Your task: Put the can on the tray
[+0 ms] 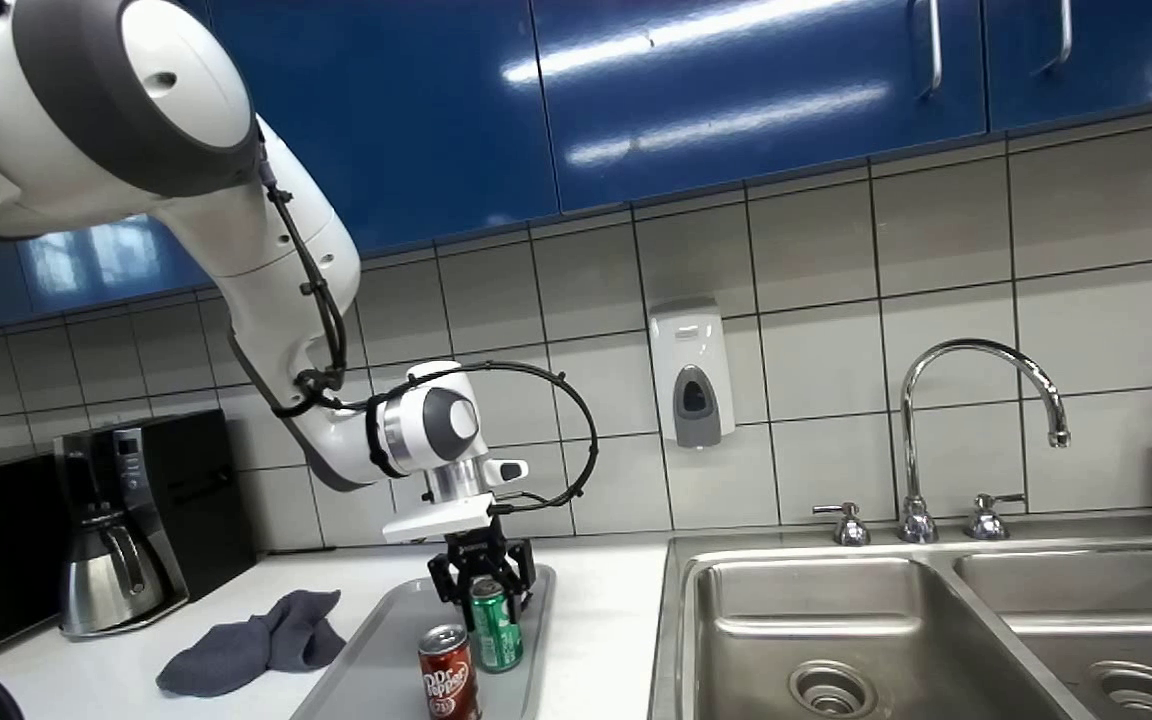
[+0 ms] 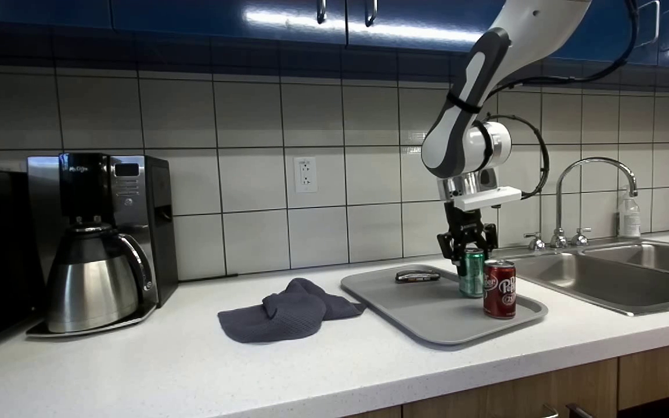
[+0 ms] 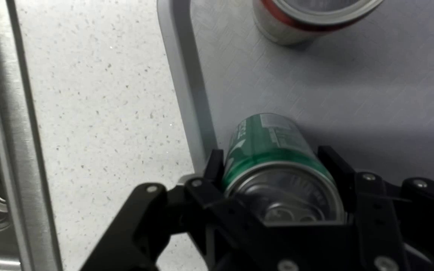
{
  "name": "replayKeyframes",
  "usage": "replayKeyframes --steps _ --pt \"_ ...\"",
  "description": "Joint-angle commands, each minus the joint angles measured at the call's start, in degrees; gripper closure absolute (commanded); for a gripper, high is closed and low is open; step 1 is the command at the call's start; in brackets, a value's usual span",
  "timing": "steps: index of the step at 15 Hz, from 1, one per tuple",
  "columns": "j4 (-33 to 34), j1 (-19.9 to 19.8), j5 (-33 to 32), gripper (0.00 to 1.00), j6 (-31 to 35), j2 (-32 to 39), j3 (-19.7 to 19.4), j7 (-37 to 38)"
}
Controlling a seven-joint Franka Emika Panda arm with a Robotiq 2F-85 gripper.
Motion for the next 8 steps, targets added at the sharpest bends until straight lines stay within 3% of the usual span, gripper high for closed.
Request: replayKeyframes --steps 1,2,4,8 --pt "0.07 0.29 -1.31 0.6 0.49 -0.13 -0.39 1.97" --pt "0.07 0.57 -1.89 0.12 0.06 -0.14 -0.67 2.69" --pt "-0.22 0.29 -1.5 0.03 -0.96 -1.27 -0.46 1.79" --pt "-1.0 -0.44 -0.33 0.0 -1.85 -4.98 0.02 -0.25"
